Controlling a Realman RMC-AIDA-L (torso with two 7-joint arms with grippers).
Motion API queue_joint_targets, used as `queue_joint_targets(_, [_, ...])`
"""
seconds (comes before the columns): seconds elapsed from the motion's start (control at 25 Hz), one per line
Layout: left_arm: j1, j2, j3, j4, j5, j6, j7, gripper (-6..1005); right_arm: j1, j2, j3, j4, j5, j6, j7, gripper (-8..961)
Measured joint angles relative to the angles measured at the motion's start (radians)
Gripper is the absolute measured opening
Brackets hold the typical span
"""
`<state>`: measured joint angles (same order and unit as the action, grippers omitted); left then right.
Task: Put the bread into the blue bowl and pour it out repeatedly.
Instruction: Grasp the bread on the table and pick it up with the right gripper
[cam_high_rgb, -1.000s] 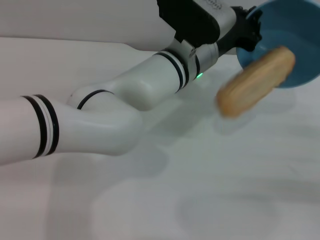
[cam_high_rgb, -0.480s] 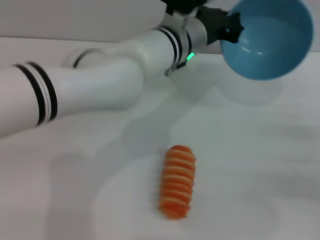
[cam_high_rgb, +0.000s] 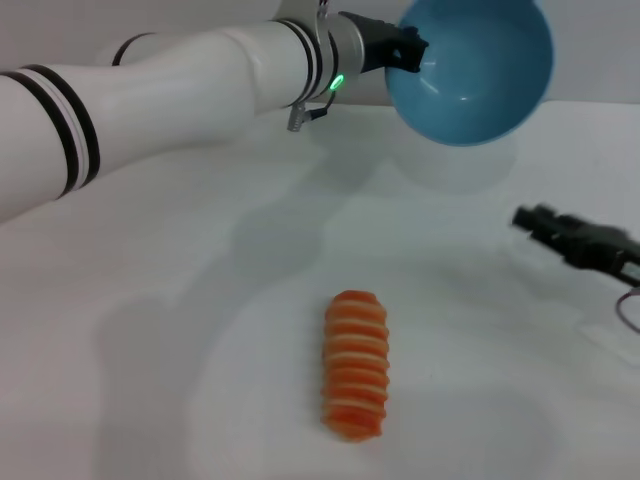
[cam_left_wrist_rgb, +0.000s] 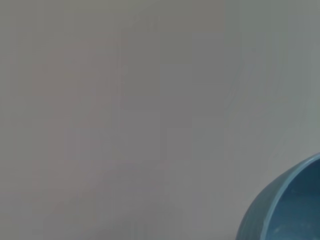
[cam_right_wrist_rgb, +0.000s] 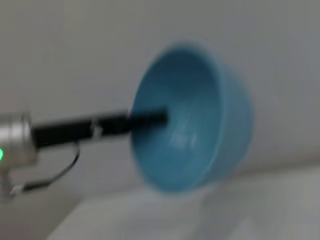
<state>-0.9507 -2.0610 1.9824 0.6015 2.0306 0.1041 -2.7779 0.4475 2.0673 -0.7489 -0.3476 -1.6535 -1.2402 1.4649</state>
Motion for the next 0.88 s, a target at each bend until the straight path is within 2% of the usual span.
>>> queue_joint_targets(0.12, [0.003, 0.003, -0.057, -0.004, 0.014, 0.010, 0.000, -1, 0.037, 0.000, -0.043, -0.008, -0.088, -0.024, 0.141, 499])
queue_joint_targets(0.24, [0.010, 0.003, -0.106, -0.004, 0.046, 0.014, 0.000, -1, 0.073, 0.001, -0.115, 0.000, -0.106, -0.027, 0.215, 502])
queue_joint_targets(0.4, [0.015, -0.001, -0.109, -0.005, 0.059, 0.000, 0.001, 0, 0.132, 0.006, -0.194, 0.035, -0.106, 0.004, 0.280, 505])
queue_joint_targets(0.56, [0.022, -0.004, -0.107, -0.006, 0.062, -0.011, 0.001, -1, 0.184, 0.011, -0.228, 0.102, -0.101, 0.046, 0.290, 548])
queue_joint_targets(0.72, [0.043, -0.005, -0.107, 0.000, 0.062, -0.026, 0.001, -1, 0.220, 0.019, -0.225, 0.199, 0.007, 0.160, 0.316, 590])
queue_joint_targets(0.88, [0.050, -0.005, -0.106, 0.002, 0.062, -0.030, 0.001, -1, 0.243, 0.019, -0.284, 0.222, 0.040, 0.169, 0.324, 621])
